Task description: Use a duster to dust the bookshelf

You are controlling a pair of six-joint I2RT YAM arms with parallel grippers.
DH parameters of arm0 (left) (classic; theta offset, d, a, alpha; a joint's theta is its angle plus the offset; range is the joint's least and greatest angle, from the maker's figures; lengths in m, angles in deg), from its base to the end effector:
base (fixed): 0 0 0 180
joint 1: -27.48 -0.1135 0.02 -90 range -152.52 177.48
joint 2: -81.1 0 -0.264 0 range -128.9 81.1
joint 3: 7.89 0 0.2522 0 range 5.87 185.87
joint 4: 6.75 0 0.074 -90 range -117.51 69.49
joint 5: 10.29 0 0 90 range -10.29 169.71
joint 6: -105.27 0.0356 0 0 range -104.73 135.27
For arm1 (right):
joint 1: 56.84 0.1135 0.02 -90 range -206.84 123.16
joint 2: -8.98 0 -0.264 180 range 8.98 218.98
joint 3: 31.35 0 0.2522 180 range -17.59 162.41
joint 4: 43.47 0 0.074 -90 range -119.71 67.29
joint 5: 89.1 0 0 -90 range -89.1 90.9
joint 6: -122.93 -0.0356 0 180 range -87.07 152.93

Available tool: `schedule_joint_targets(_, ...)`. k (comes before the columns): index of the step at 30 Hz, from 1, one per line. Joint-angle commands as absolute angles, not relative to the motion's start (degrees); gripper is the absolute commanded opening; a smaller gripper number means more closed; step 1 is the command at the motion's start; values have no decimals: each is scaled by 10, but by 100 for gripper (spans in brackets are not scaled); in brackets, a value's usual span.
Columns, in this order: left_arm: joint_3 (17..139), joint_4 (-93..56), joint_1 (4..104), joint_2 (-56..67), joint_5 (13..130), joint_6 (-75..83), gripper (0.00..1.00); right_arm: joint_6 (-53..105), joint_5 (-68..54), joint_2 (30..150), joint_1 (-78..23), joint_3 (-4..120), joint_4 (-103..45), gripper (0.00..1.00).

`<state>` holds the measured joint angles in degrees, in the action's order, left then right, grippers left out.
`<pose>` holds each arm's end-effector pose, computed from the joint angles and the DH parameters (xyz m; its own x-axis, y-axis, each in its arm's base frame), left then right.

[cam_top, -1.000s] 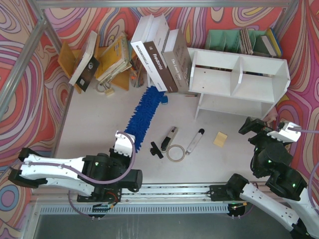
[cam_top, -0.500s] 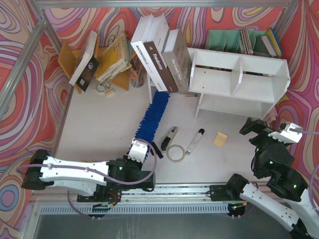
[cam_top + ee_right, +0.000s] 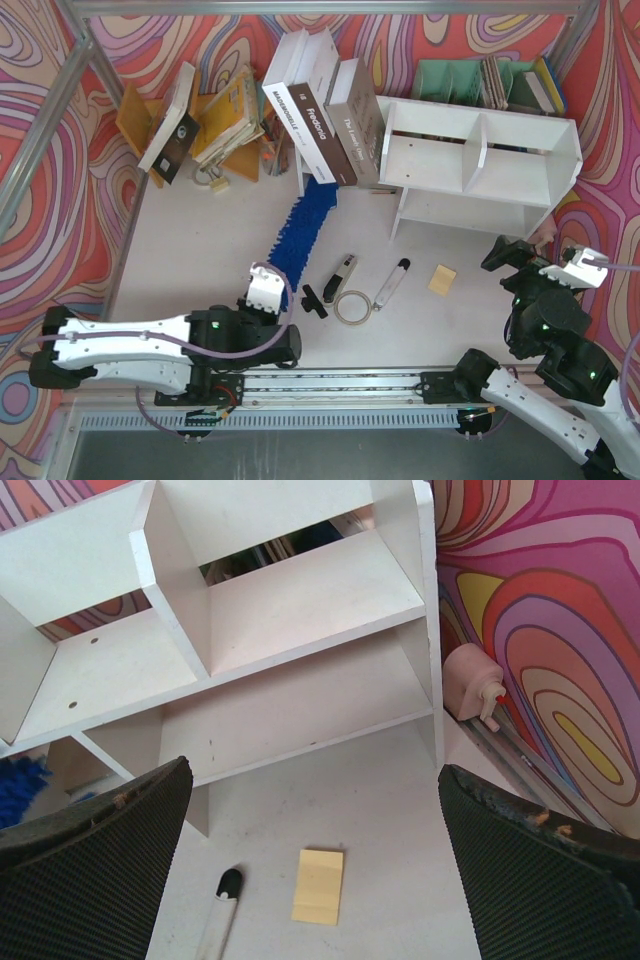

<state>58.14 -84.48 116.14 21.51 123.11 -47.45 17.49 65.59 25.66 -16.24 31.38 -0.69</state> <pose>0.0284 -0.1684 0.2749 -0.6512 0.2231 -0.7254 0.3109 0.9504 0.0132 0.0446 -0.0041 0.3759 0.1501 0.2786 -0.9486 0.3808 0.8692 0.3155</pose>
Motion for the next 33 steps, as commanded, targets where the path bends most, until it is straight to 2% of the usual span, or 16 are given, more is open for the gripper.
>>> schedule_joint_targets(1, 630, -889, 1149, 258, 1323, -434, 0, 171, 666, 248, -158, 315, -5, 99)
schedule_joint_targets(8, 642, -886, 1142, 288, 1344, -426, 0, 171, 661, 255, -158, 315, -5, 99)
schedule_joint_targets(20, 512, -819, 1133, 283, 1269, -518, 0, 185, 658, 249, -158, 305, -23, 99)
schedule_joint_targets(27, 551, -837, 1119, 272, 1287, -471, 0, 171, 663, 274, -158, 330, -15, 99)
schedule_joint_targets(33, 576, -852, 1109, 278, 1301, -446, 0, 150, 645, 351, -158, 381, 14, 99)
